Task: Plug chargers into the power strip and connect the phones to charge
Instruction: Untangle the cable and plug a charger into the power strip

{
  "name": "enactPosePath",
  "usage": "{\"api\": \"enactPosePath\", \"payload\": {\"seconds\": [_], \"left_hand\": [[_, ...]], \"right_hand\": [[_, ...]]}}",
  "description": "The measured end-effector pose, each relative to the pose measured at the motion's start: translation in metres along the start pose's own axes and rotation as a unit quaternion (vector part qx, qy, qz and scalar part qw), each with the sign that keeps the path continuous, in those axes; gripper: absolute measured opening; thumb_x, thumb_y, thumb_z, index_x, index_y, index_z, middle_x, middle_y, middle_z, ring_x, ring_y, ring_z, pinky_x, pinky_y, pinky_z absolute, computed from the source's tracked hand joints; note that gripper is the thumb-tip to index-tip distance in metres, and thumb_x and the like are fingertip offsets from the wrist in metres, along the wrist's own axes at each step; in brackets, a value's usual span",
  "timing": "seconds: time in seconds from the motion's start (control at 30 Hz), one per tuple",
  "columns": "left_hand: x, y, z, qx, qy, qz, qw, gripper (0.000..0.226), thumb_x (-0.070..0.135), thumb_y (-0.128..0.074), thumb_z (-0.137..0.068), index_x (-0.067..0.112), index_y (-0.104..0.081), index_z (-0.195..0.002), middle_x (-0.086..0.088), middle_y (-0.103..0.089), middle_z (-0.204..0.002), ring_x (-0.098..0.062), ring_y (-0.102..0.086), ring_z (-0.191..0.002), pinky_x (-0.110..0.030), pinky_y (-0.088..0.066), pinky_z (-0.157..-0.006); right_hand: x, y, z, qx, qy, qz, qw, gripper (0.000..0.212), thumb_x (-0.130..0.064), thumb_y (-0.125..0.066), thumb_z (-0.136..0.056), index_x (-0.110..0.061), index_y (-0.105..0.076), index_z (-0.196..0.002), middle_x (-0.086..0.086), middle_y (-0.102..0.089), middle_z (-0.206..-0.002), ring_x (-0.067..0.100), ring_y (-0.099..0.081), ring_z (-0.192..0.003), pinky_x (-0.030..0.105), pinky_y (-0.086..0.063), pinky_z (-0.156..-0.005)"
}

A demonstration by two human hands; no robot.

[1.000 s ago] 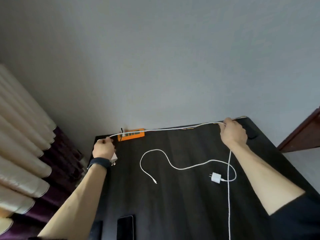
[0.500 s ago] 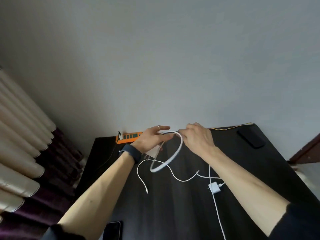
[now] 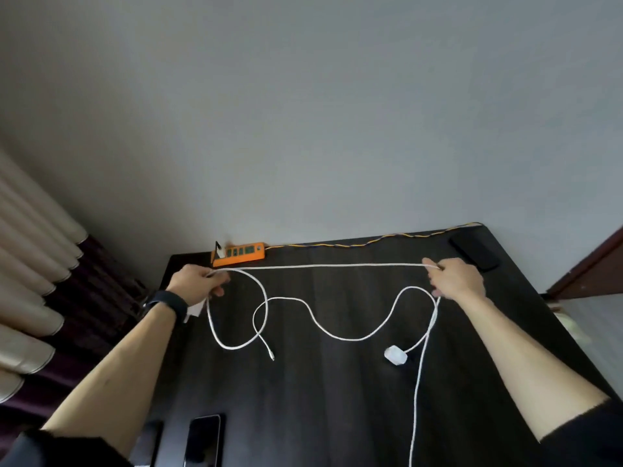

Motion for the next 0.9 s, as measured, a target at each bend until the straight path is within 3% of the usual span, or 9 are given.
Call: {"api": "enactPosePath", "payload": {"seconds": [0.1, 0.23, 0.3, 0.37, 0.47, 0.53, 0.67, 0.77, 0.9], "left_hand": [[-0.018, -0.003, 0.003, -0.001, 0.019, -0.037, 0.999, 0.034, 0.041, -0.066, -0.091, 0.02, -0.077, -0.067, 0.006, -0.074, -0.069, -0.017, -0.067, -0.083, -0.028, -0.044, -0.07], [0.011, -0.018, 0.007, -0.02, -0.01, -0.038, 0.999, 0.033, 0.038, -0.065, -0.092, 0.022, -0.076, -0.066, 0.011, -0.072, -0.062, -0.013, -0.068, -0.082, -0.021, -0.042, -0.065], [0.038, -0.022, 0.01, -0.025, -0.048, -0.014, 0.998, 0.023, 0.037, -0.064, -0.093, 0.023, -0.073, -0.077, 0.009, -0.074, -0.063, -0.01, -0.068, -0.084, -0.022, -0.046, -0.071], [0.075, -0.024, 0.017, -0.033, -0.112, 0.047, 0.992, 0.02, 0.035, -0.065, -0.092, 0.021, -0.067, -0.107, 0.004, -0.075, -0.066, -0.005, -0.069, -0.074, -0.032, -0.051, -0.084], [0.124, -0.033, 0.031, -0.083, -0.153, 0.162, 0.971, 0.075, 0.036, -0.073, -0.088, 0.014, -0.032, -0.148, -0.002, -0.074, -0.066, -0.011, -0.067, -0.057, -0.035, -0.052, -0.075], [0.15, -0.036, 0.043, -0.08, -0.204, 0.122, 0.968, 0.087, 0.044, -0.074, -0.084, 0.031, -0.022, -0.153, 0.002, -0.073, -0.064, -0.01, -0.069, -0.061, -0.027, -0.053, -0.073], [0.176, -0.049, 0.066, -0.024, -0.299, -0.074, 0.951, 0.054, 0.054, -0.063, -0.089, 0.045, -0.047, -0.14, 0.008, -0.065, -0.055, 0.004, -0.061, -0.053, -0.021, -0.054, -0.071], [0.176, -0.065, 0.073, -0.05, -0.283, -0.008, 0.958, 0.021, 0.049, -0.059, -0.094, 0.032, -0.069, -0.103, 0.006, -0.063, -0.052, 0.002, -0.059, -0.045, -0.015, -0.046, -0.056], [0.161, -0.06, 0.064, -0.028, -0.233, 0.092, 0.968, 0.025, 0.035, -0.061, -0.096, 0.018, -0.073, -0.082, 0.005, -0.061, -0.051, -0.003, -0.056, -0.046, -0.018, -0.044, -0.056]], "right_hand": [[-0.008, 0.02, 0.003, 0.129, 0.034, -0.092, 0.987, 0.045, -0.048, -0.055, -0.098, -0.01, -0.066, -0.076, 0.006, -0.068, -0.078, 0.038, -0.066, -0.096, 0.032, -0.043, -0.078], [-0.097, 0.068, 0.043, 0.309, 0.244, -0.229, 0.89, 0.021, -0.021, -0.06, -0.1, -0.004, -0.072, -0.098, 0.015, -0.059, -0.134, 0.022, -0.054, -0.127, 0.005, -0.027, -0.103], [-0.143, 0.087, 0.063, 0.342, 0.346, -0.196, 0.852, 0.018, -0.016, -0.059, -0.1, -0.005, -0.073, -0.099, 0.015, -0.061, -0.129, 0.022, -0.055, -0.122, 0.004, -0.029, -0.103], [-0.18, 0.077, 0.069, 0.293, 0.393, -0.086, 0.867, 0.022, -0.019, -0.059, -0.099, -0.004, -0.076, -0.097, 0.016, -0.069, -0.111, 0.034, -0.062, -0.106, 0.021, -0.041, -0.096], [-0.191, 0.015, 0.068, 0.119, 0.35, 0.099, 0.924, 0.041, -0.035, -0.052, -0.102, -0.005, -0.076, -0.088, 0.021, -0.069, -0.094, 0.04, -0.063, -0.095, 0.037, -0.045, -0.087], [-0.188, -0.012, 0.079, 0.055, 0.347, 0.114, 0.929, 0.046, -0.04, -0.052, -0.1, -0.005, -0.072, -0.078, 0.022, -0.069, -0.087, 0.041, -0.064, -0.089, 0.038, -0.046, -0.077], [-0.199, -0.045, 0.109, 0.011, 0.446, 0.135, 0.885, 0.04, -0.037, -0.048, -0.104, -0.006, -0.07, -0.094, 0.017, -0.065, -0.094, 0.039, -0.063, -0.093, 0.041, -0.047, -0.075], [-0.2, -0.065, 0.123, 0.011, 0.464, 0.22, 0.858, 0.038, -0.043, -0.044, -0.105, -0.015, -0.066, -0.117, 0.011, -0.062, -0.103, 0.034, -0.06, -0.104, 0.043, -0.049, -0.074], [-0.186, -0.07, 0.122, 0.017, 0.434, 0.234, 0.87, 0.043, -0.056, -0.037, -0.102, -0.023, -0.063, -0.107, 0.007, -0.07, -0.097, 0.036, -0.067, -0.091, 0.036, -0.038, -0.062]]}}
Point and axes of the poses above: each hand's wrist, its own z-axis away from the middle knuckle, its own y-axis out of the back of the hand, x = y × z, the point moved 8 cm from there along -z, towards the middle knuckle
